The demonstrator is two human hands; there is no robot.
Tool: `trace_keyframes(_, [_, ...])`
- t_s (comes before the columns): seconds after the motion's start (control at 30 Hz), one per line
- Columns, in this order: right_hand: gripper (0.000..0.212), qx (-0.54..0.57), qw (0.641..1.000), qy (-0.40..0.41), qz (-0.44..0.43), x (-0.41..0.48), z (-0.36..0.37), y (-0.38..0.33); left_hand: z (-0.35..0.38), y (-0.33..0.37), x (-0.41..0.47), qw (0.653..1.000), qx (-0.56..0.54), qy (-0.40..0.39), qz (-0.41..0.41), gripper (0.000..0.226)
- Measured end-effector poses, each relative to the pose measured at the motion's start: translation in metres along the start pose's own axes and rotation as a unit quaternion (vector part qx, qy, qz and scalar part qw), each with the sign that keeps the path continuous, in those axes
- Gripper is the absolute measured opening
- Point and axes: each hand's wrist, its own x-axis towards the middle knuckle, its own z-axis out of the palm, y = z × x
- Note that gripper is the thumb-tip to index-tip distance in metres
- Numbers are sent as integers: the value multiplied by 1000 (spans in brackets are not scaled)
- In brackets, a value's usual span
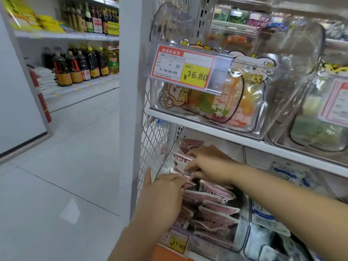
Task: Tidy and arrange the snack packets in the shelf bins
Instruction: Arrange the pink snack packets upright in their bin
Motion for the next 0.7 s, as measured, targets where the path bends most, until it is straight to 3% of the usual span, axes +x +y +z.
trace_keyframes(0.17, [40,-10,999,-39,17,20,-2,-1,-1,-4,2,1000,-5,-19,-11,41])
trace_keyframes(0.43, [21,-64,995,-73,13,25,3,-7,2,-9,1,999,-32,-25,0,41])
trace_keyframes(0.57, [15,-95,994,-40,20,27,13,-8,2,-9,0,999,-35,-24,5,42])
trace_keyframes(0.7, [17,-38,999,28,-21,20,17,0,-1,-7,-2,999,-48,-20,8,44])
